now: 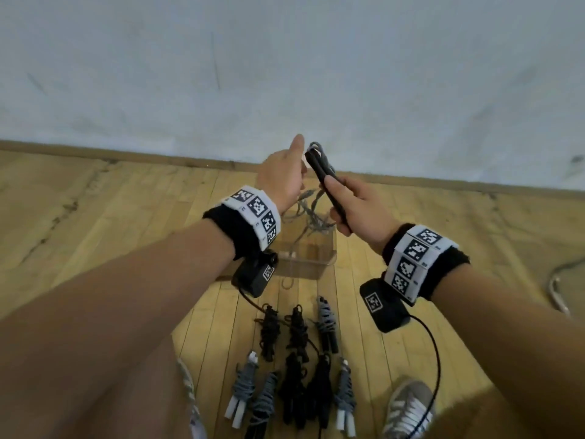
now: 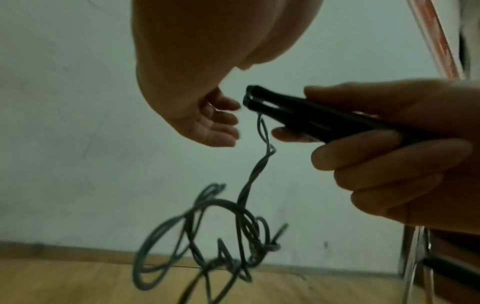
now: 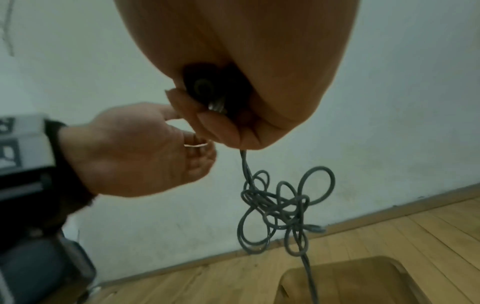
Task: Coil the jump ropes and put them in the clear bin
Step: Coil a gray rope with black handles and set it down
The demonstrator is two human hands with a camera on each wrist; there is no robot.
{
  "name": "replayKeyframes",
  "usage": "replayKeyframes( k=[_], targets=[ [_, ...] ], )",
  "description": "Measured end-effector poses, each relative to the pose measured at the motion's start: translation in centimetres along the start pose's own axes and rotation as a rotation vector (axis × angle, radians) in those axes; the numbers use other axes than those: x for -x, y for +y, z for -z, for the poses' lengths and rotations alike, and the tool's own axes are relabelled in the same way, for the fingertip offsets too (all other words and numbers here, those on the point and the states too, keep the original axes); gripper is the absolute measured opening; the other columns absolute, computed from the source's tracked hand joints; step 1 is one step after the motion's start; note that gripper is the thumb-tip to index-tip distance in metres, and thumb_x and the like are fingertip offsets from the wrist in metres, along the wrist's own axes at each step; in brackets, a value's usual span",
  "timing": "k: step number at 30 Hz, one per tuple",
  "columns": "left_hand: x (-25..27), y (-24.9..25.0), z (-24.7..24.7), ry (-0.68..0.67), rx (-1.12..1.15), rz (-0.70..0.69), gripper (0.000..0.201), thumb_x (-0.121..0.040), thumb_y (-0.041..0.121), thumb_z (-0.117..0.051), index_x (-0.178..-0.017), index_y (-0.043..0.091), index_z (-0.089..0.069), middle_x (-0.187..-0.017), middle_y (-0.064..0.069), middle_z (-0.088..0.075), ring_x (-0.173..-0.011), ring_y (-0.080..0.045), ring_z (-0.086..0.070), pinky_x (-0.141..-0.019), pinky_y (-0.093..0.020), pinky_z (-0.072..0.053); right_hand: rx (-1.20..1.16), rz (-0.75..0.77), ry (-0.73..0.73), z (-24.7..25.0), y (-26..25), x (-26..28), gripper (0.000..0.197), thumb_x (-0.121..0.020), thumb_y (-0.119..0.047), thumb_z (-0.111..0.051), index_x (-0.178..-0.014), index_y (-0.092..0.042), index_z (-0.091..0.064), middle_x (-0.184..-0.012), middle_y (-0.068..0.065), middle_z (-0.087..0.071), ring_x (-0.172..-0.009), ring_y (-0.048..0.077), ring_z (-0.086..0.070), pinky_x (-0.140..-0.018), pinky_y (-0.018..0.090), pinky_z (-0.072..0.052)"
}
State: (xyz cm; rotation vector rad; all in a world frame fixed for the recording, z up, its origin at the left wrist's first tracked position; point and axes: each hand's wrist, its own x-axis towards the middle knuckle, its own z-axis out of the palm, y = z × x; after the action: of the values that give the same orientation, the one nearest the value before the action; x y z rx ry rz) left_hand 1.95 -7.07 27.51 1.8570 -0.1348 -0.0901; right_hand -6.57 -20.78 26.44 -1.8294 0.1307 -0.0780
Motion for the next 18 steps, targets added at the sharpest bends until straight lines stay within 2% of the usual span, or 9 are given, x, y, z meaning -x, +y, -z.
replayKeyframes(
  k=[1,3,5,8,11,13,16,18],
  targets=[
    [0.1,0.2,-0.4,0.022,0.068,-0.018,0.055,-0.100,0.061,-0.032,-0.085,0.017,-0.059,-0.086,-0.004,-0.068,-0.086,-0.031,-0.068,-0.088,-0.049,-0.055,-0.009,0.008,0.005,0.5,-0.6,0.3,0.034,-0.105,-0.039,-0.052,-0.116,-0.009,-0.062,-0.055,0.000,-0.048,-0.044,0.015,-0.041,-0.043,0.027,-0.035],
    [0.5,0.3,-1.6,-0.037,0.287,-0.016,0.049,-0.100,0.060,-0.033,-0.098,0.018,-0.058,-0.103,-0.006,-0.069,-0.092,-0.027,-0.066,-0.088,-0.045,-0.050,-0.047,0.022,-0.001,1.3,-1.2,1.1,0.037,-0.105,-0.040,-0.052,-0.119,-0.008,-0.063,-0.058,0.002,-0.046,-0.048,0.016,-0.040,-0.044,0.028,-0.034],
    [1.4,0.4,-2.7,-0.180,0.482,0.002,0.053,-0.109,0.051,-0.030,-0.110,0.011,-0.064,-0.103,-0.012,-0.071,-0.090,-0.025,-0.066,-0.086,-0.039,-0.050,-0.093,0.040,-0.007,1.9,-1.3,1.8,0.038,-0.105,-0.039,-0.051,-0.123,-0.007,-0.062,-0.058,0.003,-0.045,-0.047,0.016,-0.038,-0.044,0.027,-0.033],
    [2.4,1.0,-3.7,-0.294,0.552,0.042,0.062,-0.111,0.049,-0.025,-0.123,0.002,-0.063,-0.098,-0.017,-0.071,-0.082,-0.028,-0.068,-0.074,-0.033,-0.058,-0.120,0.036,0.033,2.6,-1.1,2.0,0.038,-0.105,-0.039,-0.050,-0.127,-0.008,-0.054,-0.058,0.002,-0.049,-0.046,0.015,-0.040,-0.044,0.025,-0.034],
    [2.9,1.1,-4.1,-0.307,0.437,-0.013,0.042,-0.111,0.042,-0.034,-0.123,0.009,-0.055,-0.091,-0.016,-0.069,-0.066,-0.027,-0.066,-0.062,-0.034,-0.056,-0.170,0.048,0.098,3.8,-1.3,1.7,0.038,-0.104,-0.037,-0.053,-0.129,-0.009,-0.049,-0.057,-0.002,-0.051,-0.045,0.015,-0.039,-0.042,0.024,-0.034],
    [3.0,0.9,-4.3,-0.289,0.353,-0.058,0.031,-0.109,0.035,-0.046,-0.124,0.009,-0.052,-0.083,-0.009,-0.068,-0.060,-0.022,-0.063,-0.058,-0.034,-0.053,-0.140,0.056,0.111,4.8,-1.2,1.7,0.034,-0.104,-0.035,-0.054,-0.131,-0.016,-0.050,-0.057,-0.002,-0.051,-0.045,0.014,-0.039,-0.042,0.024,-0.034],
    [3.0,0.8,-4.5,-0.291,0.287,-0.117,0.025,-0.106,0.029,-0.054,-0.116,0.009,-0.065,-0.075,0.000,-0.065,-0.053,-0.015,-0.057,-0.053,-0.028,-0.048,0.001,0.098,0.124,5.7,-0.6,1.9,0.027,-0.104,-0.033,-0.054,-0.130,-0.027,-0.055,-0.058,0.004,-0.050,-0.045,0.014,-0.042,-0.042,0.024,-0.037],
    [3.1,0.6,-4.7,-0.286,0.255,-0.132,0.028,-0.106,0.029,-0.055,-0.106,0.007,-0.073,-0.073,0.003,-0.063,-0.051,-0.014,-0.054,-0.050,-0.024,-0.042,0.154,0.164,0.116,5.7,-0.2,1.9,0.020,-0.105,-0.031,-0.054,-0.122,-0.024,-0.062,-0.059,0.005,-0.051,-0.044,0.014,-0.045,-0.042,0.026,-0.040]
  ],
)
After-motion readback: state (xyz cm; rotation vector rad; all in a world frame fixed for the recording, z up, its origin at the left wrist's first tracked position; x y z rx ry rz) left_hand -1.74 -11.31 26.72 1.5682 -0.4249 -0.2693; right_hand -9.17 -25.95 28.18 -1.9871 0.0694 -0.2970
